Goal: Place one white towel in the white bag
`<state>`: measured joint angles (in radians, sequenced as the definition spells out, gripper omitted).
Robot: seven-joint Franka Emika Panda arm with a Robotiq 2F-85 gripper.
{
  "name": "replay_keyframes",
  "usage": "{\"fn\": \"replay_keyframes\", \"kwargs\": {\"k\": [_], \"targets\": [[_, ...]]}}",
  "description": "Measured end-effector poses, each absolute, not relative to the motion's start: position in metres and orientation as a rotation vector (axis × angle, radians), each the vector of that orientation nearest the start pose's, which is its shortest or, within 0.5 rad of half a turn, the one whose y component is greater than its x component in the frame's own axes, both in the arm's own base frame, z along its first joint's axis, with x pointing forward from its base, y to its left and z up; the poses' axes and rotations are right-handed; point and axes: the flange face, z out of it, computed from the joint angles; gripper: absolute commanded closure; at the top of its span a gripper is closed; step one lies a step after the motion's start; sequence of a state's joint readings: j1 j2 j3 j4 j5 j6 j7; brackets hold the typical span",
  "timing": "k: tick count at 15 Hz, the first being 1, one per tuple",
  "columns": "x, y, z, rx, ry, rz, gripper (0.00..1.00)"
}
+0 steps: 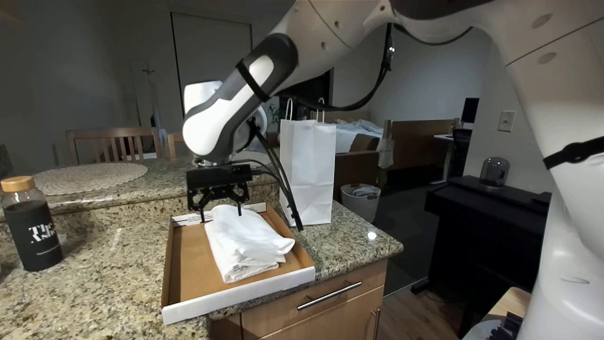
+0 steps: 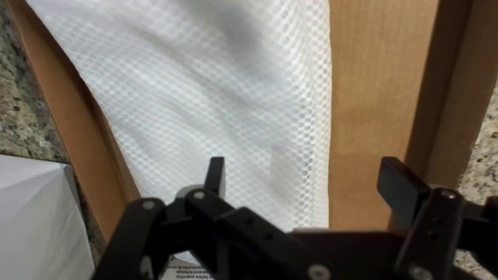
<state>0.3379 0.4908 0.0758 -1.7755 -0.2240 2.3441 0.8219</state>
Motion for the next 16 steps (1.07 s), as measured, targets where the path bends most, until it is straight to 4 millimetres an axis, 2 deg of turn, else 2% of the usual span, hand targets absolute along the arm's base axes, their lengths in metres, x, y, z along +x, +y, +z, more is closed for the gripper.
{"fn": "replay_keyframes", "kwargs": {"k": [3,5,11,13,14,16], "targets": [[0.631,0.260,0.264,-3.182,0.498,-0.205,0.00],[0.643,0.257,0.255,-3.186,0.555,-0.212,0.00],[0.682,0.238,0.266,-3.170,0.716,-0.280,0.00],[0.688,0.237,0.267,-3.187,0.735,-0.259,0.00],[0.690,0.237,0.265,-3.197,0.741,-0.244,0.05],[0.693,0.238,0.259,-3.213,0.754,-0.211,0.08]]}}
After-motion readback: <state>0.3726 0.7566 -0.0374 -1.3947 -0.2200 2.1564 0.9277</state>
